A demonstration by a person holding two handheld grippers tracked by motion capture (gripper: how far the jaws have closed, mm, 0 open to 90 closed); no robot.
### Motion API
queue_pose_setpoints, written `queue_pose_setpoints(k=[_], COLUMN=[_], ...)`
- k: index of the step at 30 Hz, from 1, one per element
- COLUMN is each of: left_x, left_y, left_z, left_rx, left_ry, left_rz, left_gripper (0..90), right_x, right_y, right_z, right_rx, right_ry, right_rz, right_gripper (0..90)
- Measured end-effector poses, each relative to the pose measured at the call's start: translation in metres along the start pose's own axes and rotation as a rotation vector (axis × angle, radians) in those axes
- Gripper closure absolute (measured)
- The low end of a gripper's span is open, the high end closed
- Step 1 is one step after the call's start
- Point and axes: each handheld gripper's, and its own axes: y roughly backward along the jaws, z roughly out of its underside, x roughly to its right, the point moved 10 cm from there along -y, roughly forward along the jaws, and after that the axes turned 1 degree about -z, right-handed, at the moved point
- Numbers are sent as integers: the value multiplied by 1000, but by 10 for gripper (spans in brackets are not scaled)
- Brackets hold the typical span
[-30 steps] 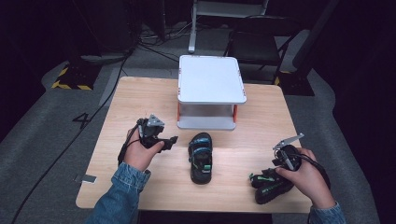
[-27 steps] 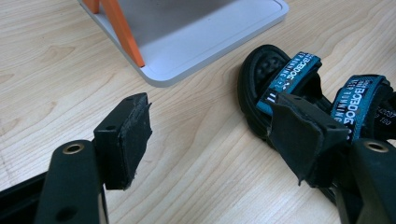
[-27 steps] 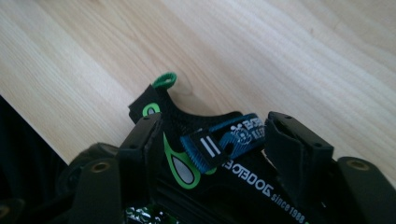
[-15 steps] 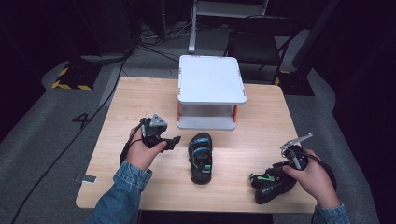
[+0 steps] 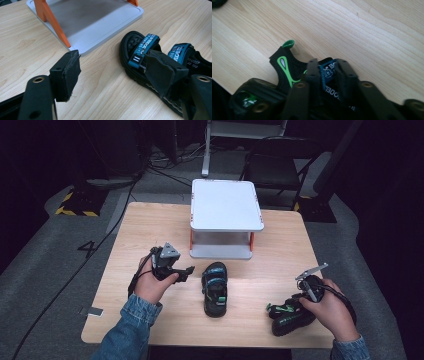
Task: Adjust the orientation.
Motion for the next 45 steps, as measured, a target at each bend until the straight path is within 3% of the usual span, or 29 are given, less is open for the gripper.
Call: queue_pose_setpoints(k=[1, 3, 6, 11, 13, 14, 15, 18, 23, 25, 26, 34, 35, 36, 38, 41, 42, 45], left_x=[-2, -1, 0, -2, -3, -4, -4, -7, -14, -16, -18, -20, -20, -20, -20, -22, -24, -27], left_y=[0, -1, -2, -1, -1, 0, 0, 4, 12, 16, 19, 25, 25, 26, 27, 30, 33, 36], left_z=[0, 1, 1, 1, 2, 3, 4, 8, 16, 20, 22, 25, 25, 25, 25, 28, 32, 36], left_rx=[-3, -4, -6, -2, -5, -5, -6, -5, -7, -10, -8, -7, -6, -5, -2, -3, -5, -9], left_ry=[-14, -7, -1, 1, 5, 7, 8, 18, 29, 36, 48, 51, 53, 51, 55, 57, 68, 69], left_rz=[-6, 3, 5, -4, -3, -4, -6, -17, -43, -47, -57, -66, -66, -65, -65, -76, -83, -94], left_gripper=[287, 286, 286, 286, 287, 287, 287, 287, 287, 287, 287, 287, 287, 287, 287, 287, 287, 287], right_x=[0, -1, -3, -5, -8, -12, -12, -19, -27, -26, -32, -46, -47, -49, -50, -57, -61, -65], right_y=[0, 4, 7, 19, 27, 34, 34, 38, 19, 6, -6, -18, -18, -16, -15, -9, -6, -9], right_z=[0, 0, -1, -7, -13, -20, -20, -38, -78, -86, -90, -85, -85, -84, -85, -96, -106, -115], right_rx=[0, 4, 9, 70, 113, 162, 162, 253, 401, 409, 407, 313, 310, 305, 307, 364, 416, 444], right_ry=[0, -1, -3, -14, -7, 14, 14, 53, 122, 132, 127, 157, 159, 162, 172, 170, 155, 138], right_rz=[0, -10, -7, -2, -15, -12, -12, -20, -51, -48, -117, -159, -165, -169, -165, -160, -170, -187], right_gripper=[778, 863, 872, 878, 878, 878, 878, 878, 878, 878, 877, 862, 823, 684, 639, 523, 517, 560])
